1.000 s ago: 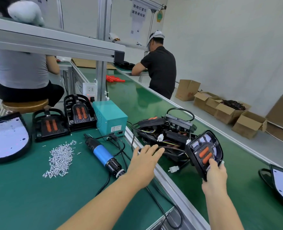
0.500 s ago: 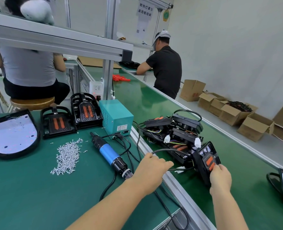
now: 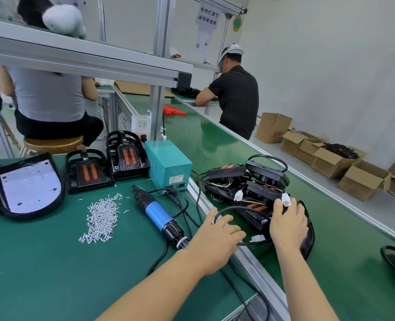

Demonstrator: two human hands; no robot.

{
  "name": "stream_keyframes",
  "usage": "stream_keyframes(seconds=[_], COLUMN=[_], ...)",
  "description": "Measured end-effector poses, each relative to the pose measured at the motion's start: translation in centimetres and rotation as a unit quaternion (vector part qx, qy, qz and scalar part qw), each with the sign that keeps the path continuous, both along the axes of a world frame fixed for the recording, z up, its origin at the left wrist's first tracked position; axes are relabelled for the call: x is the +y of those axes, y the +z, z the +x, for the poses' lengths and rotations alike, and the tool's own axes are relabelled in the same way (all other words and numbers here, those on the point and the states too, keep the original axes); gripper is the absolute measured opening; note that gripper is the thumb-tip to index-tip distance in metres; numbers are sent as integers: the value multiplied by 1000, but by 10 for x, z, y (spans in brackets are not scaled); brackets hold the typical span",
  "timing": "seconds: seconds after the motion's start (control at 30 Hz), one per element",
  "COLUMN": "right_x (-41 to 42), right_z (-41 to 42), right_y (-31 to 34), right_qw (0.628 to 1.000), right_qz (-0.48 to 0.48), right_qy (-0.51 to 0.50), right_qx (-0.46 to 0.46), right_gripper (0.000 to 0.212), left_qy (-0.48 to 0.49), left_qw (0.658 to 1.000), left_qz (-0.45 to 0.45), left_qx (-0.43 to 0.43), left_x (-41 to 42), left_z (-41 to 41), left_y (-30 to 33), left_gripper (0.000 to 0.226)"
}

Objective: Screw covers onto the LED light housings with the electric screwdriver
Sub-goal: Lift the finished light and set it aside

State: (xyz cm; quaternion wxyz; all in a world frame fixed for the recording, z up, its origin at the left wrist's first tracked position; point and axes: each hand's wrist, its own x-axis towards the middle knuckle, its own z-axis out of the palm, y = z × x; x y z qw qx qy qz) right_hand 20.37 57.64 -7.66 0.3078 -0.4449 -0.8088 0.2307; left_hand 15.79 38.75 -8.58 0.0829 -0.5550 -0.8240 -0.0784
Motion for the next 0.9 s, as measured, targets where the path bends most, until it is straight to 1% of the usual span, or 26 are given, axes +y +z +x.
stream_keyframes(seconds=[0.13, 0.3, 0.37, 0.47, 0.57, 0.73, 0.9], right_x=[-2, -1, -2, -8, -20, -67, -123], right_z=[-8, -7, -4, -1, -4, -23, -42], right_y=[3, 6, 7, 13, 25, 42, 44], right_qw=[1000, 1000, 1000, 1000, 999, 989, 968], right_qz=[17, 8, -3, -11, 33, 98, 108], right_qy=[-3, 10, 14, 6, 9, 99, 214], right_qx=[-4, -11, -1, -1, -18, -41, -73], right_gripper=[54, 58, 63, 75, 76, 66, 64], left_qy=[16, 17, 16, 17, 12, -9, -4], left_qw=[999, 1000, 1000, 1000, 1000, 1000, 1000], left_qz=[-12, -6, -8, -12, -18, 4, 9], left_qx=[27, 23, 17, -2, -18, -8, 25], left_x=[0, -6, -8, -11, -14, -24, -46], left_z=[-6, -11, -11, -12, -11, -11, -11], left_y=[-6, -10, -11, -9, -3, 12, 26], left_gripper=[44, 41, 42, 44, 49, 51, 47])
